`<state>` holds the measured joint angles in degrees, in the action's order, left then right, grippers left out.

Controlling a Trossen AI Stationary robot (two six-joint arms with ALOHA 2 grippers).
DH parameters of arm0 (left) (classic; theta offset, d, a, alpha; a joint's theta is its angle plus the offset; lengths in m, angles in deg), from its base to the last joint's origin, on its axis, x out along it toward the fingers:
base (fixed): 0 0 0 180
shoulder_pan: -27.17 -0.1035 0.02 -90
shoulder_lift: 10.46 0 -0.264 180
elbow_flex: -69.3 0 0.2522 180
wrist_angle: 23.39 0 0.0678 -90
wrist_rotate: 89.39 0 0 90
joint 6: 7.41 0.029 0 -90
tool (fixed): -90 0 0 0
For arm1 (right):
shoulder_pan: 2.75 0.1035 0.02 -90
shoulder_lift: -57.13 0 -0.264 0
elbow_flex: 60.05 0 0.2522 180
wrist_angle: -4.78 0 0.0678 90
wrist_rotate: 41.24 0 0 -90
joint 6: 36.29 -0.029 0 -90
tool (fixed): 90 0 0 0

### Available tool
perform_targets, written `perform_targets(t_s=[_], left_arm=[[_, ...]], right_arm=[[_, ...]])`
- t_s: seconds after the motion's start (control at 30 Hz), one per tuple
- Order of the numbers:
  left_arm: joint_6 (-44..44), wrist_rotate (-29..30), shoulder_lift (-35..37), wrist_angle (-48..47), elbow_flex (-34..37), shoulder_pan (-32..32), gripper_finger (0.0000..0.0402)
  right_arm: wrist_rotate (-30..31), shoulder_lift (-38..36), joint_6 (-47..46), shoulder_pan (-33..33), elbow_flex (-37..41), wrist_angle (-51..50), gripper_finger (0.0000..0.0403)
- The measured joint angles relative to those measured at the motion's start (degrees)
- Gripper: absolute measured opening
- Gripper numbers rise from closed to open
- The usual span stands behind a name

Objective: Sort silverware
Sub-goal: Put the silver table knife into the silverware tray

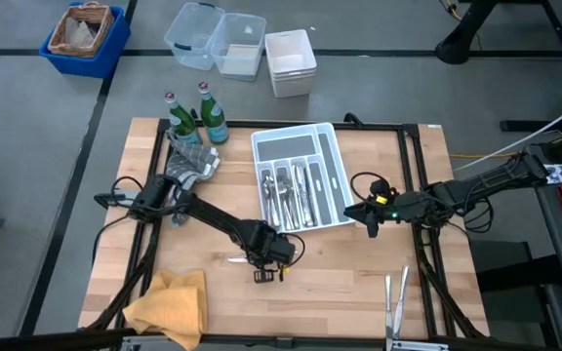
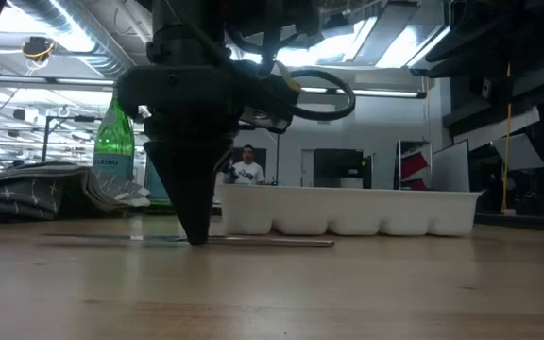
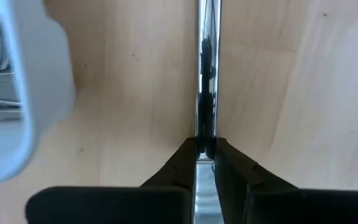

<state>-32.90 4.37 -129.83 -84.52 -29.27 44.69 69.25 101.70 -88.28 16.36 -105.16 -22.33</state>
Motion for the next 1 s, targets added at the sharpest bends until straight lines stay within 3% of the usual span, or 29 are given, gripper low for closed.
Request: perform_targets(t_s=[0.53,1.0], left_arm=[[-2.97,-3.66,0.62,-0.17,-1.23,0.0,0.0032],[6.84,-3.58,0.83,-0.33,-11.44,-1.16,0.0034]], right_arm=[[0.0,0.0,0.0,0.0,-0.02,-0.02,0.009],[0.0,0.02,-0.01,0.0,-0.02,-0.02,0.009]])
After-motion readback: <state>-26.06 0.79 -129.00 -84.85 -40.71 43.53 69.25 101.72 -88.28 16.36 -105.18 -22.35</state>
